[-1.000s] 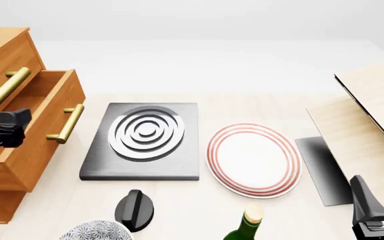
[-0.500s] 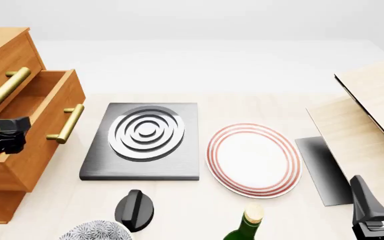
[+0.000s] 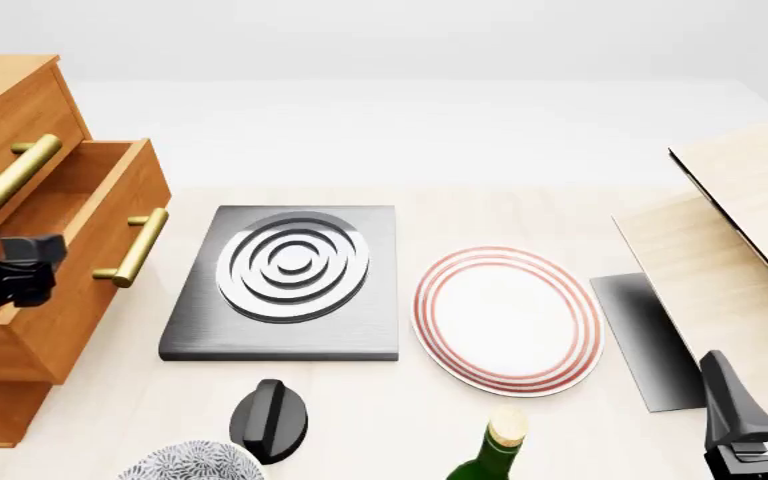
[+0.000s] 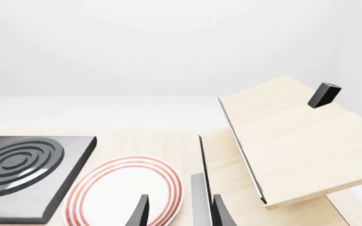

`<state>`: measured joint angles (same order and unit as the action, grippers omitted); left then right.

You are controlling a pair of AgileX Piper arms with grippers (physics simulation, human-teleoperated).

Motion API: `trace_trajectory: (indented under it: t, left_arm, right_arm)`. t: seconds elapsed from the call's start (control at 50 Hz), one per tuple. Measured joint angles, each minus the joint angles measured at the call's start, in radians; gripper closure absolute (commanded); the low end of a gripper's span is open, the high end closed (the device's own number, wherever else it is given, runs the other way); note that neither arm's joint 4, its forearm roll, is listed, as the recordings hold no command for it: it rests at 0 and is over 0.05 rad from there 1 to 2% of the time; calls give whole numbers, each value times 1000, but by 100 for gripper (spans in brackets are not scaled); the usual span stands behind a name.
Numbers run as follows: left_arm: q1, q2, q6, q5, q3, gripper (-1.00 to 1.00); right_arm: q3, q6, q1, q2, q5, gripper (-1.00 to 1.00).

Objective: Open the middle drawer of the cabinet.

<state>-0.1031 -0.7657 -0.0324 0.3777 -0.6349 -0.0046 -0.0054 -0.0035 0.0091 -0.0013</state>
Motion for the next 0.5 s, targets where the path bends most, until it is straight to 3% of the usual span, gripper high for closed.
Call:
trace_trajectory:
  t: [0.5]
  left_arm:
    - [-43, -31, -60, 103, -72, -100]
  right_arm:
    - [0, 0, 0, 0, 0, -100]
